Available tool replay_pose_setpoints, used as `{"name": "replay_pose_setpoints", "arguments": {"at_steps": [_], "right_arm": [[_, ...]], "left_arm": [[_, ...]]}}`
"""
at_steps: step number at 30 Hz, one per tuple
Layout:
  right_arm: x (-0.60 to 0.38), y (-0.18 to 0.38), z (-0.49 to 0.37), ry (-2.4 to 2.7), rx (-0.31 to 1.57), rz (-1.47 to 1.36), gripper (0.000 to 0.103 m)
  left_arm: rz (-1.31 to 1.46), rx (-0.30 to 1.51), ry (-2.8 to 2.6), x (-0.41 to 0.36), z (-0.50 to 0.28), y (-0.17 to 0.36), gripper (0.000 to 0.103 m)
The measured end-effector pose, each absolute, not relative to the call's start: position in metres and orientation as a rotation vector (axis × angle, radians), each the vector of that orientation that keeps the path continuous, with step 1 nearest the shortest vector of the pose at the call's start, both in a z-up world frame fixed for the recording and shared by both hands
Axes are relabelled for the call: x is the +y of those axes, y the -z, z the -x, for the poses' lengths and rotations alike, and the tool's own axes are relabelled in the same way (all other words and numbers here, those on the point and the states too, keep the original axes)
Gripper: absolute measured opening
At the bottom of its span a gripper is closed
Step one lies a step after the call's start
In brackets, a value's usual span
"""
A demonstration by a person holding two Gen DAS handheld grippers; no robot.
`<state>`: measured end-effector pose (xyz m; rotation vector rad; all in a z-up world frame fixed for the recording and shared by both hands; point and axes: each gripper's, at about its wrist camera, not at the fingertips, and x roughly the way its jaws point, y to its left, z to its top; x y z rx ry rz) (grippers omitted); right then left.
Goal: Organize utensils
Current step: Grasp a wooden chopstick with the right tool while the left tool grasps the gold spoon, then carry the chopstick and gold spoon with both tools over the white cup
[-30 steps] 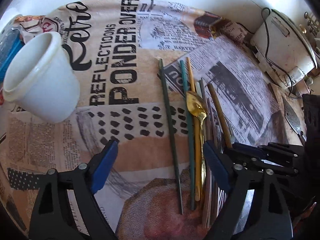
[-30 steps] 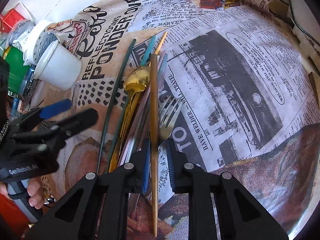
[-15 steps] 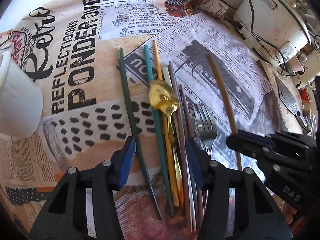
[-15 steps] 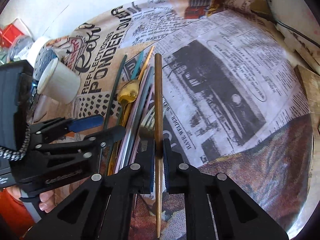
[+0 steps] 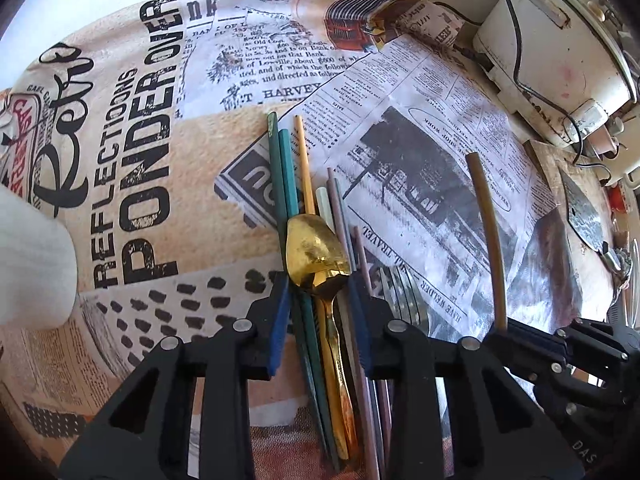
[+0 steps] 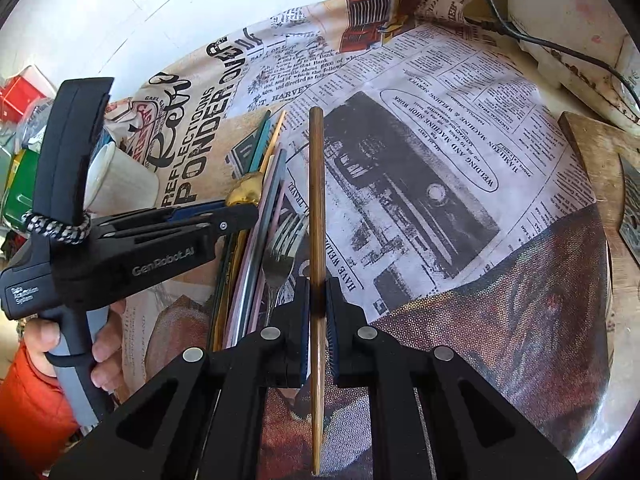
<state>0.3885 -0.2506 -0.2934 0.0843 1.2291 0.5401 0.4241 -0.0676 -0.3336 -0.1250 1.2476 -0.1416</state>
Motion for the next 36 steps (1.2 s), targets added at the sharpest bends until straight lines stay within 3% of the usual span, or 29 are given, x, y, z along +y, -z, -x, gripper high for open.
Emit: {"name": "replay_pose_setpoints", "arguments": {"at_steps": [4, 5, 6, 7, 28, 36], "right_arm": [[-0.256, 0.29, -0.387, -0.545, 1.213, -0.089, 0.007], [-0.256, 0.29, -0.387, -0.545, 1.211, -0.09, 0.007], [-0.257, 0.29, -0.387, -0.546, 1.21, -0.093, 0.007], [-0.258, 0.29, -0.387, -0.549, 1.211, -0.094, 0.007], [-0.278, 0.279, -0.378, -0.561, 1.165, -0.099, 0.007], [-0.274, 0.264, -0.382, -0.591, 1.117, -0.099, 0.007]], "left_arm": [[0.126, 1.242, 0.143, -0.067, -0.423, 0.332, 0.024], [0.132, 1.236, 0.147, -0.067, -0.422, 0.33, 0.017], [0.147, 1.232, 0.164, -0.067, -0.42, 0.328, 0.003], [0.155, 1.229, 0.173, -0.067, -0.419, 0.326, 0.001], [0.133, 1.291, 0.142, -0.084, -0.445, 0.335, 0.002], [0.173, 1.197, 0.14, -0.064, -0.417, 0.298, 0.001]]}}
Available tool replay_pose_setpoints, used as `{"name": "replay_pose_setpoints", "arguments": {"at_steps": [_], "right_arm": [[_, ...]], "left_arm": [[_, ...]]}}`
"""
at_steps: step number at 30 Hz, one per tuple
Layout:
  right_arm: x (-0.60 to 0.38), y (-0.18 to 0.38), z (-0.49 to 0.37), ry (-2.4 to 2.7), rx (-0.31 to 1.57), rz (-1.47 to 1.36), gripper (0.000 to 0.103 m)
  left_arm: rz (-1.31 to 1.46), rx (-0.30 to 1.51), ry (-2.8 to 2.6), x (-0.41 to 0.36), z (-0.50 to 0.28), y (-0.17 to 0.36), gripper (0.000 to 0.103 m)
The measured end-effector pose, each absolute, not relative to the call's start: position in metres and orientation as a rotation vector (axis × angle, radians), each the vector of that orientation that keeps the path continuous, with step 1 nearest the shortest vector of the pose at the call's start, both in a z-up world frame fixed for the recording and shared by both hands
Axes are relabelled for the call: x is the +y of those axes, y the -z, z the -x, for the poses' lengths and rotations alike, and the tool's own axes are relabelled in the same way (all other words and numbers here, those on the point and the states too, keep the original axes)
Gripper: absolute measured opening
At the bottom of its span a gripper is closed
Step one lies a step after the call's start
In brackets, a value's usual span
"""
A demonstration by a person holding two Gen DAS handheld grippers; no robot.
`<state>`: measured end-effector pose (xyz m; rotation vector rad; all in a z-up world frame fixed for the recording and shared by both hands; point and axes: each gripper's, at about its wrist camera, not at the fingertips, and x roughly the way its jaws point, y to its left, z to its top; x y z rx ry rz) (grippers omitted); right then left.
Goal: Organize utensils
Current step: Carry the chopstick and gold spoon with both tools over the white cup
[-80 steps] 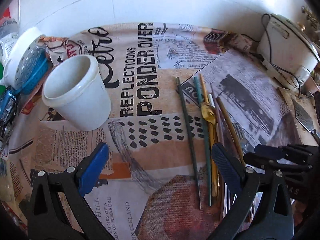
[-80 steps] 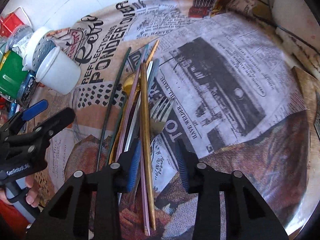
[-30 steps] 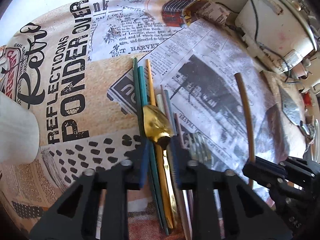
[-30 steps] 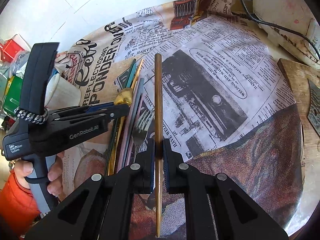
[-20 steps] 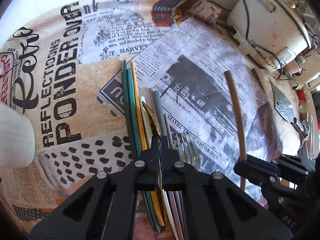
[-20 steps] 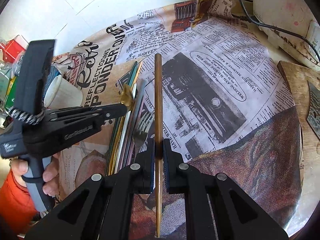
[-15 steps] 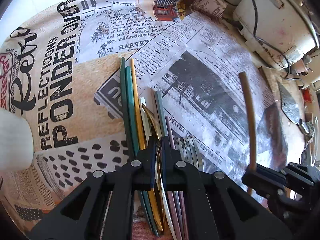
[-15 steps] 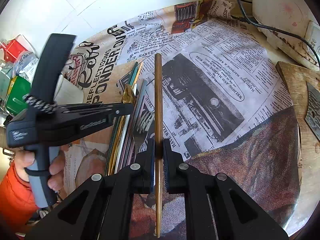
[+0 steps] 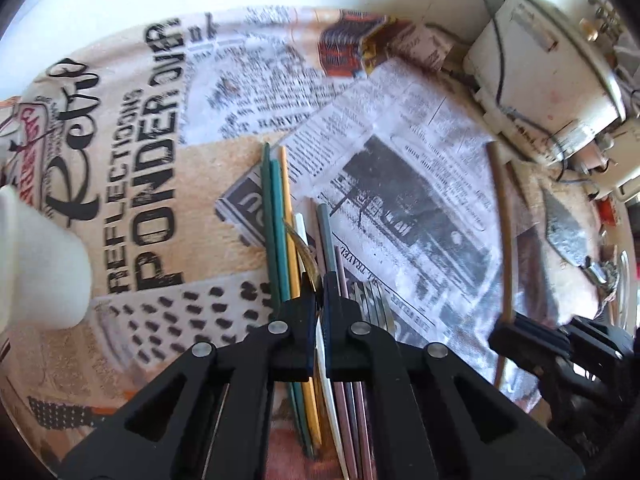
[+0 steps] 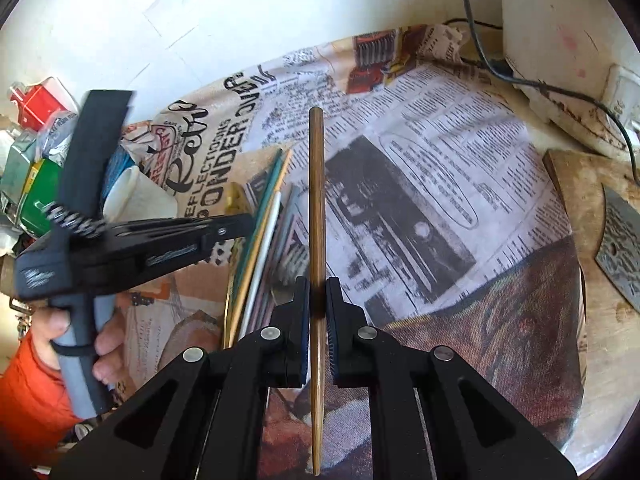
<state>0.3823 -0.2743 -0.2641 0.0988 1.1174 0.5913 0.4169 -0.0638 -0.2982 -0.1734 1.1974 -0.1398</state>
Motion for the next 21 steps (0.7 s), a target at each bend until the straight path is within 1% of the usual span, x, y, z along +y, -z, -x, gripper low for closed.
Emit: {"name": "replay_pose_setpoints", "arguments": {"at_steps": [11, 21], "right_arm": [[-0.225, 0.236, -0.388, -0.688, 1.022, -0.046, 0.007], [-0.156, 0.197, -0.388, -0.74, 0.902, -0.026, 0.007]], "left_arm": [[0.239, 1.017, 0.057, -0.017, -0.363, 0.237, 0.001], [0.253, 0.873, -0.02, 0.053, -0.334, 0.19, 0.001]]}}
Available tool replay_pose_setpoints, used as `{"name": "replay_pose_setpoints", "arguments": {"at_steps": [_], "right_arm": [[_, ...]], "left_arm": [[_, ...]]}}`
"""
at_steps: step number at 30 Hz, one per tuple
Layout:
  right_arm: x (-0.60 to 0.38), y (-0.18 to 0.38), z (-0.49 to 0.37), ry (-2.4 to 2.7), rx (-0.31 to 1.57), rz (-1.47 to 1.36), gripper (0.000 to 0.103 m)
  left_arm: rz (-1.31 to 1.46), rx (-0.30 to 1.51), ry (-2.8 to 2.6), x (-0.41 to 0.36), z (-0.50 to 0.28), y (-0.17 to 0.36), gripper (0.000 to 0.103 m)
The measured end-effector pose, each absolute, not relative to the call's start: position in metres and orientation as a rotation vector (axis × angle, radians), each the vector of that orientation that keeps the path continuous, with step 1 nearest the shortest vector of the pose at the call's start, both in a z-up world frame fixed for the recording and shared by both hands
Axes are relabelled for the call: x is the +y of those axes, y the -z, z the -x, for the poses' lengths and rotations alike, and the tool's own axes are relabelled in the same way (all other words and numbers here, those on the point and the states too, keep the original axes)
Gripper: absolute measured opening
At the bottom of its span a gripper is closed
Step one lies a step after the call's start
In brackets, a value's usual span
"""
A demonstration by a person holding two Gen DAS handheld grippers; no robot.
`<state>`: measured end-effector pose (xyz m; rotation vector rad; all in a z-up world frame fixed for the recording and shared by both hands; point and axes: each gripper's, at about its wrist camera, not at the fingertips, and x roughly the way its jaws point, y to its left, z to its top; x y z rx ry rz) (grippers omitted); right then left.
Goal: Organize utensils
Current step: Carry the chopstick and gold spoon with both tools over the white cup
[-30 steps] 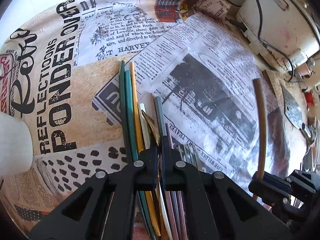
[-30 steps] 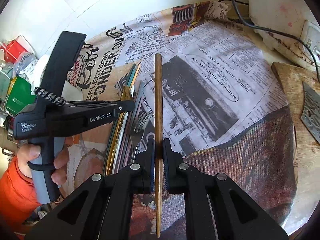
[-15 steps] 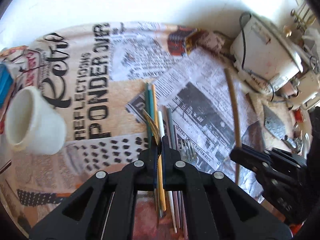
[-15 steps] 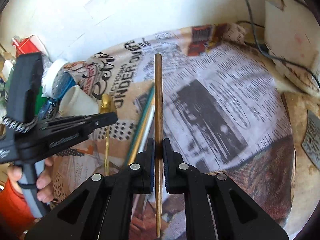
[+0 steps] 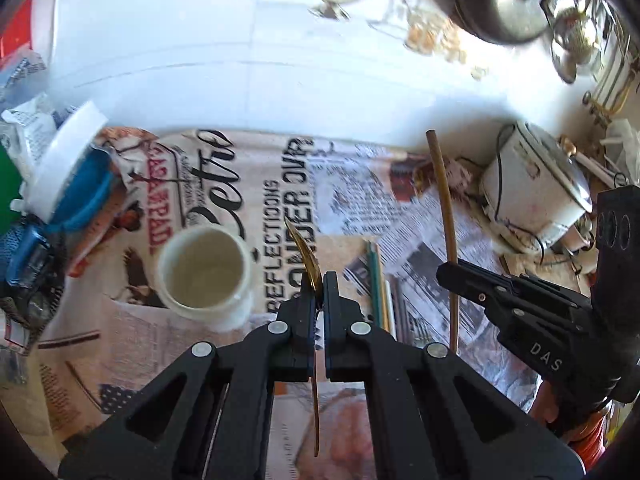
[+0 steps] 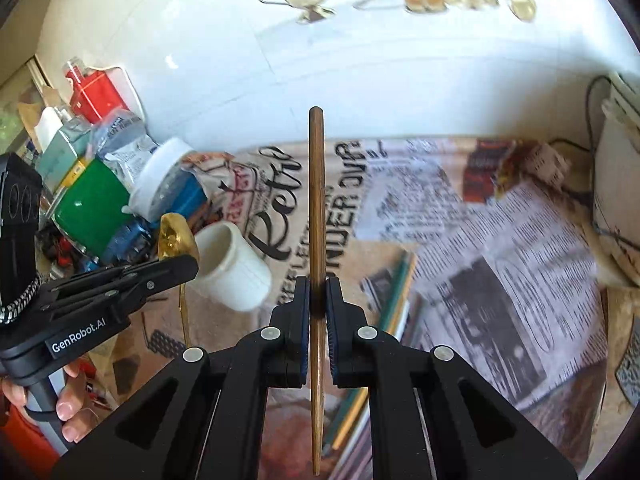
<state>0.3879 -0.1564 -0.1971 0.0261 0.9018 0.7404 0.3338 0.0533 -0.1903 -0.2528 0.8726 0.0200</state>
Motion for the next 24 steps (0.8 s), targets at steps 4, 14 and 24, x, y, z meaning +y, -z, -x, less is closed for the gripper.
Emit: {"name": "replay_pose_setpoints", "arguments": {"at_steps": [4, 14, 24], "right_arm": [[-0.131, 0.181, -0.385, -0.745, 0.853, -0.029, 0.007], [-0.067, 0.152, -0.397, -0.756, 0.753, -0.049, 0.007], [-0.02, 0.151, -0.417, -0.755, 0.714, -0.071, 0.007]], "left_arm": [[0.272, 0.827, -0.029, 0.086, -0.329, 0.174, 0.001], [0.28, 0.709, -0.044, 0.145, -0.339, 0.136, 0.001], [0.309, 0.631, -0.051, 0.186, -0.368, 0.134, 0.001]]}}
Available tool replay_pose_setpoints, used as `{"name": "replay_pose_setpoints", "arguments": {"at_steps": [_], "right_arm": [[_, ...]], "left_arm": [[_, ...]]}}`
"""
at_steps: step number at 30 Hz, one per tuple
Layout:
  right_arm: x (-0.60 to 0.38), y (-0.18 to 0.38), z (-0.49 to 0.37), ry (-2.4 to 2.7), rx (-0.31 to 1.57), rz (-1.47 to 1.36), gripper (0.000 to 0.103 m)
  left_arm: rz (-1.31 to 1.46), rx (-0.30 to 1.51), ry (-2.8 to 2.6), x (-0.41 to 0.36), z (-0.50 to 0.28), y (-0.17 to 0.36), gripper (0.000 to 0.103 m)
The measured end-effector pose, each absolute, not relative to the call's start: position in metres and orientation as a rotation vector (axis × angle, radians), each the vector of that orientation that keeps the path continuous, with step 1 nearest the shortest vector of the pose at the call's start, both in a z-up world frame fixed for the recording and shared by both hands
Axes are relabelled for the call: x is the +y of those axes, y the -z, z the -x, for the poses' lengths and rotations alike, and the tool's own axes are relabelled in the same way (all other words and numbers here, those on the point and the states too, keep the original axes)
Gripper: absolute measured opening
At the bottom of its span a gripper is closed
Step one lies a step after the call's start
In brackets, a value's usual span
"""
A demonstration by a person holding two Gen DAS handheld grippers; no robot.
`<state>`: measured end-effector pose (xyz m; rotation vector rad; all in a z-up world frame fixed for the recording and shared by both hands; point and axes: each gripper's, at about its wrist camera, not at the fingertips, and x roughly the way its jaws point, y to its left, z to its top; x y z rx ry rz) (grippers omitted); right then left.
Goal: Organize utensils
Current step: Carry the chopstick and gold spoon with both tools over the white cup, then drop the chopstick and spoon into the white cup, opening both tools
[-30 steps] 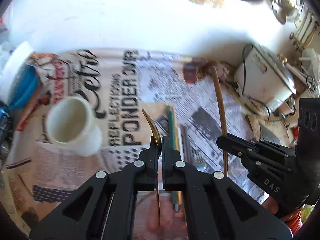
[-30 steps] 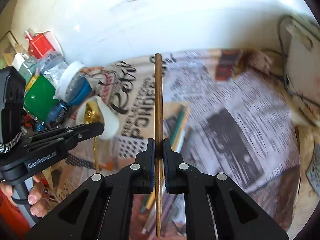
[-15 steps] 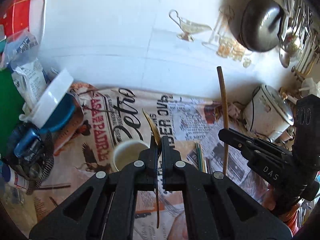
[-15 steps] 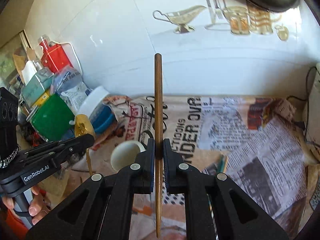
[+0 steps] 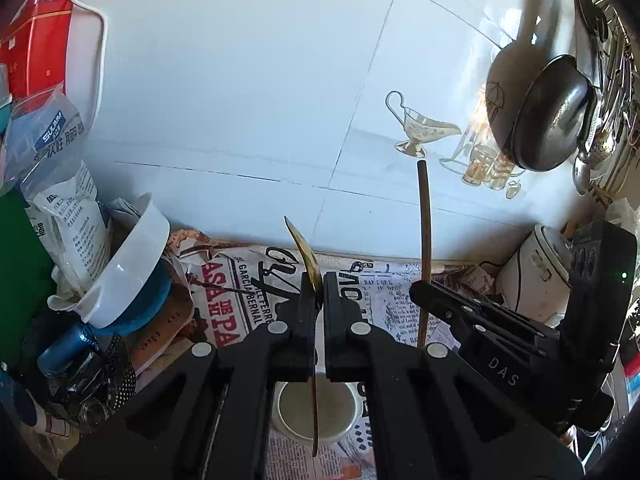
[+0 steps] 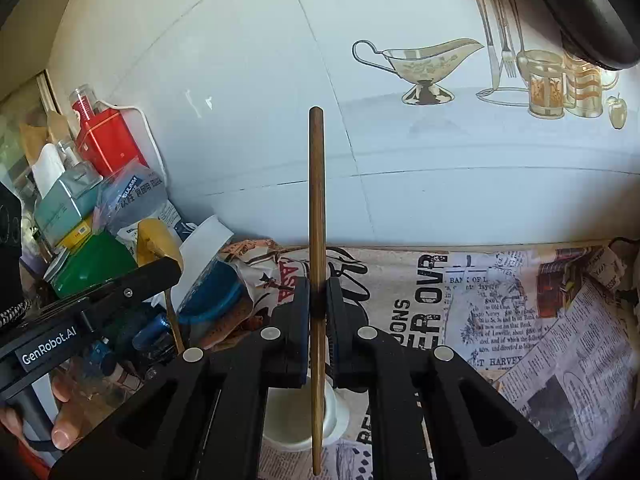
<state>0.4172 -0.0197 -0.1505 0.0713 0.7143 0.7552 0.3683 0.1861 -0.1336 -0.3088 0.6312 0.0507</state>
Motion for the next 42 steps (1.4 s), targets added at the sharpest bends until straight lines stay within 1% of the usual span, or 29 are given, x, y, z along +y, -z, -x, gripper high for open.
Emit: {"name": "replay_pose_setpoints", "arguments": {"at_steps": [6, 13, 24, 32, 40, 41, 42], "right_arm": [[0.0, 0.166, -0.427, -0.735, 0.708, -0.103, 0.007], [0.014, 0.19, -0.436, -0.7, 0.725, -0.114, 0.007], [0.013, 0.211, -0.424, -0.703, 0.797, -0.051, 0.007], [0.005, 0.222, -0.41, -0.711, 0.875, 0.01, 0.007], [0.002, 0.22, -0.406, -0.727, 0.94, 0.071, 0.007], [0.002, 0.218, -0.406, -0.735, 0.949, 0.071, 0.007], [0.001, 0.217, -0.405, -0.742, 0.955, 0.072, 0.007]], "left_arm": [[0.356, 0.613, -0.044, 0.2, -0.387, 0.155, 0.001], [0.356, 0.638, -0.034, 0.203, -0.399, 0.184, 0.001], [0.323, 0.776, -0.029, 0.196, -0.394, 0.225, 0.002], [0.321, 0.854, -0.037, 0.188, -0.383, 0.236, 0.002], [0.316, 0.888, -0.06, 0.183, -0.376, 0.23, 0.002], [0.311, 0.892, -0.062, 0.182, -0.375, 0.229, 0.004], [0.305, 0.895, -0.066, 0.181, -0.374, 0.228, 0.01]]}}
